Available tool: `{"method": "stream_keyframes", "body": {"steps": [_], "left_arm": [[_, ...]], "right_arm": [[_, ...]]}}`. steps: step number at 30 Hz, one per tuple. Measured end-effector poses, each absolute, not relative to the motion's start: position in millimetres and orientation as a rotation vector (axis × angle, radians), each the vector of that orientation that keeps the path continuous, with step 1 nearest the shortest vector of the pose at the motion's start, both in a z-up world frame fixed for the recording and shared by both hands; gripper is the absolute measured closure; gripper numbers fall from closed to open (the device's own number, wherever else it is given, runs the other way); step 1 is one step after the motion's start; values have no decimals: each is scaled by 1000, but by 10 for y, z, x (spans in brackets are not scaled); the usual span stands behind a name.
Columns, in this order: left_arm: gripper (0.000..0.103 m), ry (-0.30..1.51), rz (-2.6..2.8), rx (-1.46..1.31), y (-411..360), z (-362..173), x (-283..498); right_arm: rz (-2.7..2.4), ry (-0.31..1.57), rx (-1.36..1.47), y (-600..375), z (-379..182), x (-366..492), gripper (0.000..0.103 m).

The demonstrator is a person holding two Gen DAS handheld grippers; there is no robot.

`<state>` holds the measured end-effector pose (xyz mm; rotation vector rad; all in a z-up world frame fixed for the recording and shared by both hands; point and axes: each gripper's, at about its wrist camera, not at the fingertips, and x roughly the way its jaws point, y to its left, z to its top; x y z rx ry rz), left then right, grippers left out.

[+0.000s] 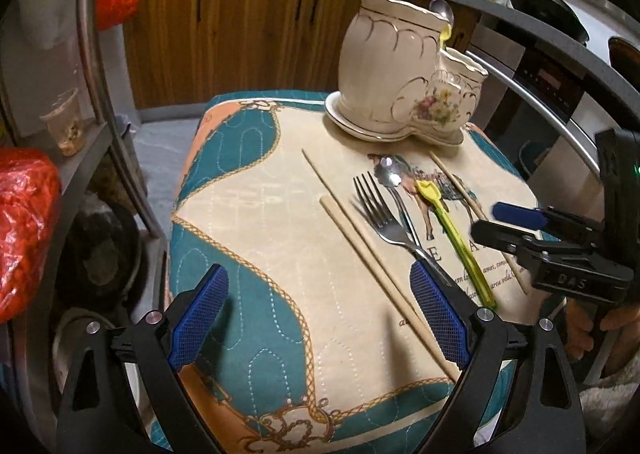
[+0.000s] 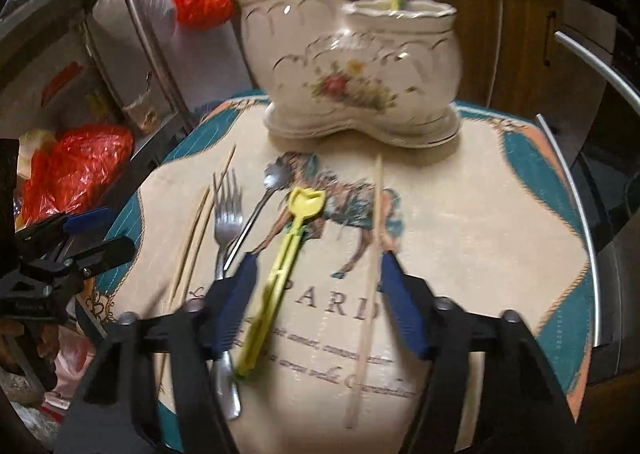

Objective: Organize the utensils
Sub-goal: 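Close the right tool on the yellow-handled utensil while the left tool approaches a chopstick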

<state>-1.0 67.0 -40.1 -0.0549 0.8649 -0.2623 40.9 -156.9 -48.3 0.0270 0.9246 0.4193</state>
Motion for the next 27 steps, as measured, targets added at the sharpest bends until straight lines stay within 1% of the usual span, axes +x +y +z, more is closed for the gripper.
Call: {"method": "stream_keyframes", "body": {"steps": [1, 2, 4, 7, 11, 12, 13, 15, 19, 21, 22, 24, 26, 27], "left_arm": [[12, 867, -262, -48, 658, -408, -3], [12, 867, -265, -44, 647, -413, 2], [13, 869, -278, -46, 631, -417, 17], [17, 869, -289, -39, 611, -415, 28], [21, 876, -301, -28, 577, -431, 57], [23, 879, -301, -27, 568, -437, 65], [25, 884, -303, -24, 558, -451, 74], [31, 894, -309, -22, 540, -471, 87], [42, 913, -327, -20, 491, -501, 111], [54, 922, -335, -19, 458, -515, 126], [57, 928, -338, -14, 431, -523, 139], [65, 934, -339, -4, 391, -539, 167], [68, 938, -335, -1, 370, -563, 200], [71, 937, -329, 2, 366, -576, 222]], "right_arm": [[431, 942, 30, -1532, -497, 441, 57], [435, 953, 30, -1507, -508, 466, 60], [441, 965, 24, -1449, -516, 500, 68], [443, 978, 5, -1373, -536, 538, 71], [431, 987, -22, -1281, -586, 599, 71], [418, 979, -41, -1261, -587, 611, 74], [405, 973, -52, -1254, -588, 617, 86], [401, 969, -34, -1289, -588, 630, 92], [409, 948, 11, -1402, -547, 623, 93], [410, 938, 33, -1464, -525, 618, 93], [411, 933, 38, -1486, -513, 612, 93], [411, 924, 51, -1535, -491, 594, 93], [409, 919, 58, -1563, -476, 583, 93], [409, 916, 61, -1588, -471, 571, 93]]}}
